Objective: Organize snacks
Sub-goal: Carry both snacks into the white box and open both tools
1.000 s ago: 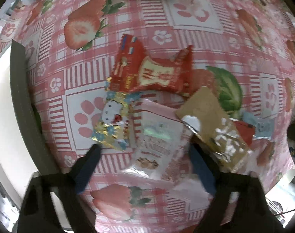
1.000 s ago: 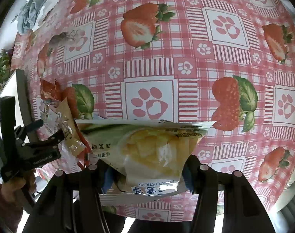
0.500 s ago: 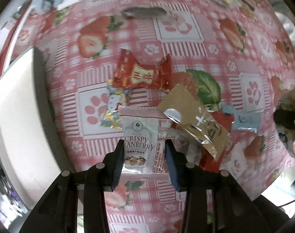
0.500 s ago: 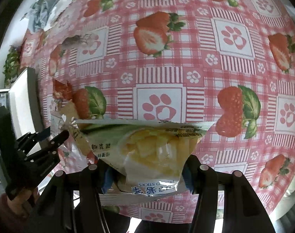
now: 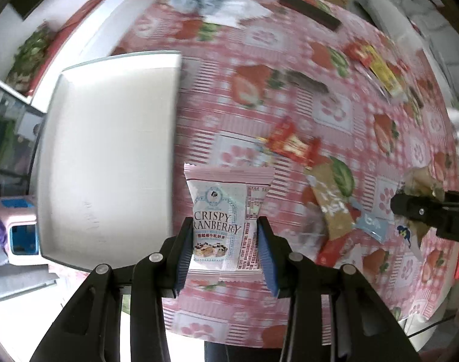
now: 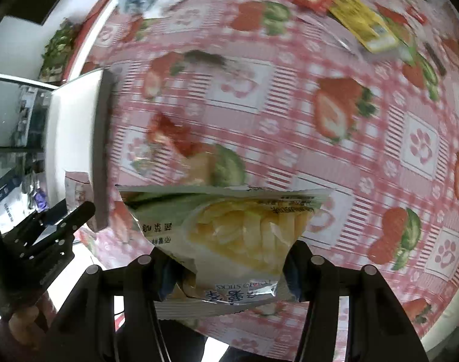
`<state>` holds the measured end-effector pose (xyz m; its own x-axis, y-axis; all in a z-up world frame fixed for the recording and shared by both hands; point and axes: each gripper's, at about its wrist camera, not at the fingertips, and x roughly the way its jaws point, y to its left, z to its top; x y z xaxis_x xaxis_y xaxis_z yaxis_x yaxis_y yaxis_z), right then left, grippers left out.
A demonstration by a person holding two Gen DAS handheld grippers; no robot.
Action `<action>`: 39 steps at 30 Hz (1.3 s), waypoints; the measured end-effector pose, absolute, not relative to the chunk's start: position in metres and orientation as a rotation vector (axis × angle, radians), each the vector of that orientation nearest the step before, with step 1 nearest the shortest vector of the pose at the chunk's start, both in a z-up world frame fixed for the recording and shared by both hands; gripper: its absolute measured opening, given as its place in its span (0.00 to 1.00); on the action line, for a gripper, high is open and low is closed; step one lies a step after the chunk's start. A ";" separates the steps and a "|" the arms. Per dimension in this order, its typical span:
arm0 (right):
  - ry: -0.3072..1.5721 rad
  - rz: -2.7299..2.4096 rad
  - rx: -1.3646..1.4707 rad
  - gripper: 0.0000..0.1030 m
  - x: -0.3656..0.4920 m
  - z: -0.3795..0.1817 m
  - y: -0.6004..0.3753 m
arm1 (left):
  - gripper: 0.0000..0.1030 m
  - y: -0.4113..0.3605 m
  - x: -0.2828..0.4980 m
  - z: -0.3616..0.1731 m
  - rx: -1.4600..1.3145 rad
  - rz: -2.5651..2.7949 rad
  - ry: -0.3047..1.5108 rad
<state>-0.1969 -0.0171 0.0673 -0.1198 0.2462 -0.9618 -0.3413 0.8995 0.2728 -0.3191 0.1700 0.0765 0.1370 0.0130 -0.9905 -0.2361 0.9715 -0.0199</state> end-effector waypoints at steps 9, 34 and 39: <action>1.650 0.565 -0.090 0.56 -0.220 0.034 0.099 | 0.43 0.267 -0.325 0.051 -0.176 0.239 1.441; 1.725 0.609 -0.169 0.57 -0.238 -0.012 0.261 | 0.44 0.339 -0.358 -0.001 -0.242 0.253 1.532; 1.712 0.585 -0.167 0.83 -0.240 -0.013 0.263 | 0.78 0.337 -0.359 0.001 -0.227 0.237 1.519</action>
<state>-0.2396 0.2628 -0.0131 -0.2329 0.2049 -0.9507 -0.4200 0.8605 0.2883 -0.3588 0.3372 0.0005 0.0377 0.0119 -0.9992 -0.2928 0.9562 0.0003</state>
